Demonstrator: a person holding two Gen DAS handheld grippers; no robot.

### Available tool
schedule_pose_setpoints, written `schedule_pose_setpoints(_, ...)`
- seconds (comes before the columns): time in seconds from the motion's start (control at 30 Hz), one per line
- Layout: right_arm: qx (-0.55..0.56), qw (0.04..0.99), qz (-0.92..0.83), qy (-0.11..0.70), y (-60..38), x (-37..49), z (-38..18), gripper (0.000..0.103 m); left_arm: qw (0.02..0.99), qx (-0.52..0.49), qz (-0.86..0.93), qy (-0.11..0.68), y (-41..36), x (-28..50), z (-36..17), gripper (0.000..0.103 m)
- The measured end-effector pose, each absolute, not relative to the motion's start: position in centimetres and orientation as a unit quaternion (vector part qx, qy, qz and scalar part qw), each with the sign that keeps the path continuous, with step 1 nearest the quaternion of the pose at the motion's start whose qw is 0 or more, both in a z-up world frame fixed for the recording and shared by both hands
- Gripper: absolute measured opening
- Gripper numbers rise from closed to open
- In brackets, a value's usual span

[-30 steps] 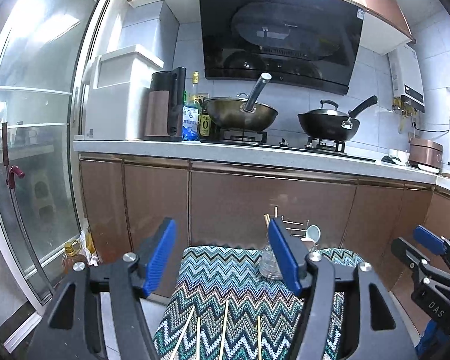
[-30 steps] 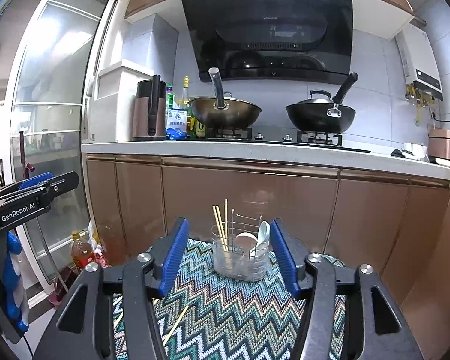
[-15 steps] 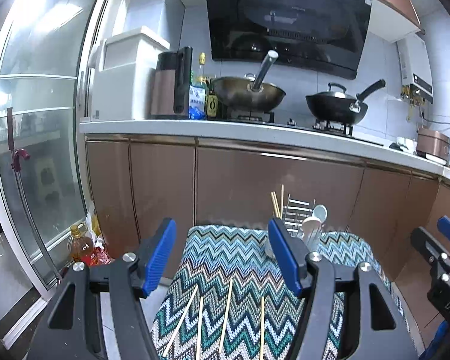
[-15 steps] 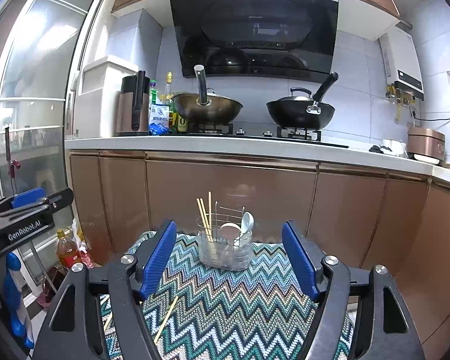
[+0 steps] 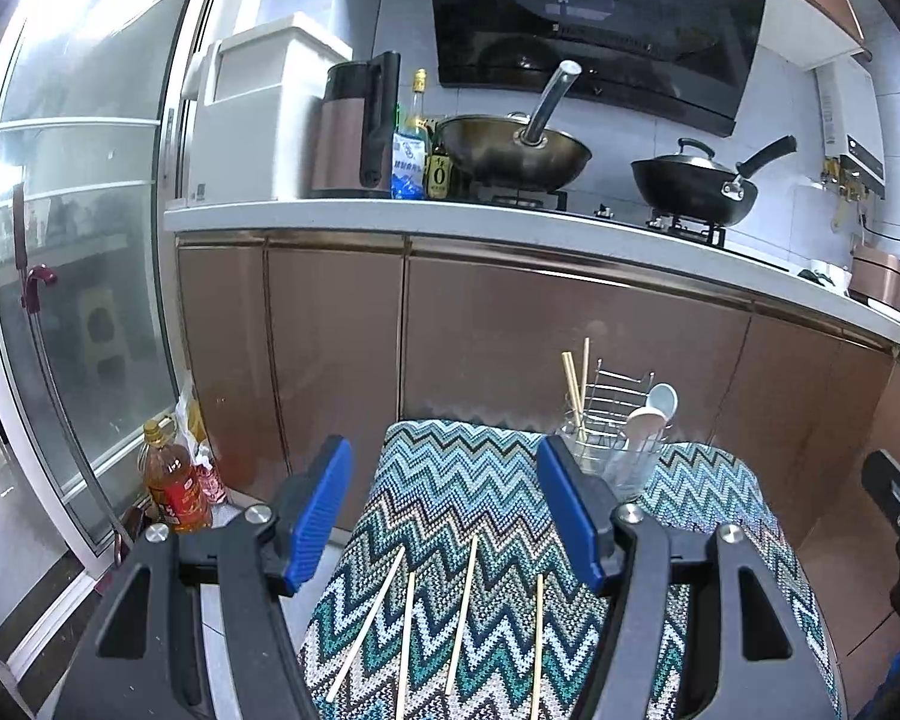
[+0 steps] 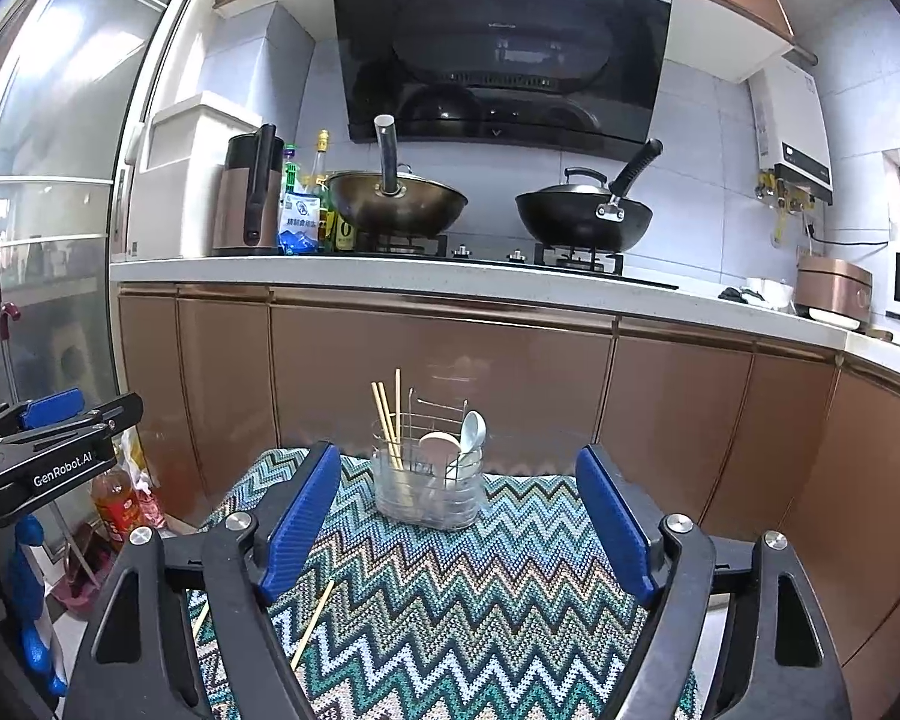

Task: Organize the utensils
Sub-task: 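Raise both open tools away from the wire holder, then lower both tools onto chopsticks on the cloth and close each on one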

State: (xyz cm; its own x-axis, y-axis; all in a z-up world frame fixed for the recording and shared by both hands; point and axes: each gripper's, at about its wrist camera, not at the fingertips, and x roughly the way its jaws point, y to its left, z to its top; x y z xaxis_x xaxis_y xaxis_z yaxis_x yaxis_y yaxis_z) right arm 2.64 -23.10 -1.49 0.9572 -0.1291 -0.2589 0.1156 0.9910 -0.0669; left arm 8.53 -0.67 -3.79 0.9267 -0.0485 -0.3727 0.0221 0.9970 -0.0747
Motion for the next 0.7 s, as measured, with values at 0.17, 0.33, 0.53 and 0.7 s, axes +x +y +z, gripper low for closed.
schedule_pose_setpoints(0.17,-0.025,0.988,-0.062,0.141,-23.1,3.1,-1.8,0.08,0.979,-0.037,-0.015,0.2,-0.5,9.3,-4.5,0.062)
schedule_pose_setpoints(0.33,-0.028,0.986,-0.062,0.151,-23.0,3.9,-2.2,0.08,0.978,-0.038,-0.014,0.207,-0.4,9.9,-5.1,0.062)
schedule_pose_setpoints(0.53,-0.028,0.983,-0.064,0.167,-22.7,4.8,-3.0,0.08,0.975,-0.039,-0.013,0.217,-0.3,10.8,-5.8,0.062)
schedule_pose_setpoints(0.7,-0.028,0.981,-0.063,0.18,-22.6,5.5,-3.6,0.08,0.973,-0.041,-0.013,0.226,-0.2,11.6,-6.5,0.062)
